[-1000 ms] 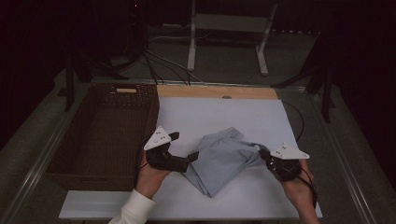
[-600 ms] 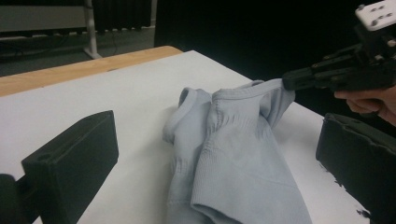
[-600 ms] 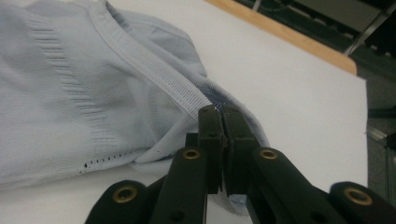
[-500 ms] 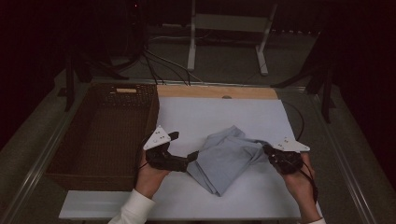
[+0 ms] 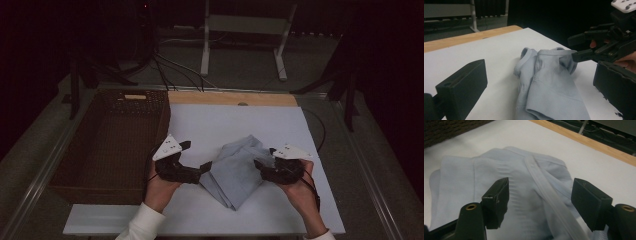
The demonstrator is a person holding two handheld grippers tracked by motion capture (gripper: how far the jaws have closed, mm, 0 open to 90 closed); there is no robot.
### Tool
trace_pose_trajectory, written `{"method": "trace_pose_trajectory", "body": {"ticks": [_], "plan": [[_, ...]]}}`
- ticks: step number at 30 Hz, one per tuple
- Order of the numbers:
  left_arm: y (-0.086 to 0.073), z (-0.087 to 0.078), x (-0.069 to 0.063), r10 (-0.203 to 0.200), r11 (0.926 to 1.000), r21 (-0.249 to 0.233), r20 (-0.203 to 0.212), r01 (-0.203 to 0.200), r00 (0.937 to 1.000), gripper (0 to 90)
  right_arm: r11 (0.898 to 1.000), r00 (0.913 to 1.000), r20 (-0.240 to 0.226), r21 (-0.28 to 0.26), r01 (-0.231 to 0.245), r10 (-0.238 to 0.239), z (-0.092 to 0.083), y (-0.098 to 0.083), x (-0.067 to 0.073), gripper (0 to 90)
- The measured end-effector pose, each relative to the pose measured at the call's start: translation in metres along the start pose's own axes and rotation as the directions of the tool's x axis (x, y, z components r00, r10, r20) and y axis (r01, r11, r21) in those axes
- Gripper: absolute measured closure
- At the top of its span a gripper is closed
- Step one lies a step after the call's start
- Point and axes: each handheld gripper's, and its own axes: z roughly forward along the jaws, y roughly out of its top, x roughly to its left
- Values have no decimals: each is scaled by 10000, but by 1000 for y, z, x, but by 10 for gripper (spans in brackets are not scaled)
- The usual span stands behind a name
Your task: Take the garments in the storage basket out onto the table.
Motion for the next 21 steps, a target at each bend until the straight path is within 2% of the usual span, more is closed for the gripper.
{"method": "trace_pose_trajectory", "body": {"ticks": [8, 13, 18, 21], "plan": [[0, -1, 0, -12, 10000, -47, -14, 12, 10000, 0, 10000, 9996, -285, 6, -5, 5, 15, 9, 8, 301], [1, -1, 0, -17, 10000, -65, -11, 17, 10000, 0, 10000, 9993, -357, 38, -87, 88, 25, 16, 10, 284], [1, -2, 1, -31, 9999, -100, 5, 31, 10000, 0, 9999, 9993, -367, 115, 33, -29, 35, 21, 11, 270], [1, -2, 1, -26, 9999, -108, 0, 26, 10000, 0, 9996, 9990, -426, 238, -134, 144, 40, 22, 9, 268]]}}
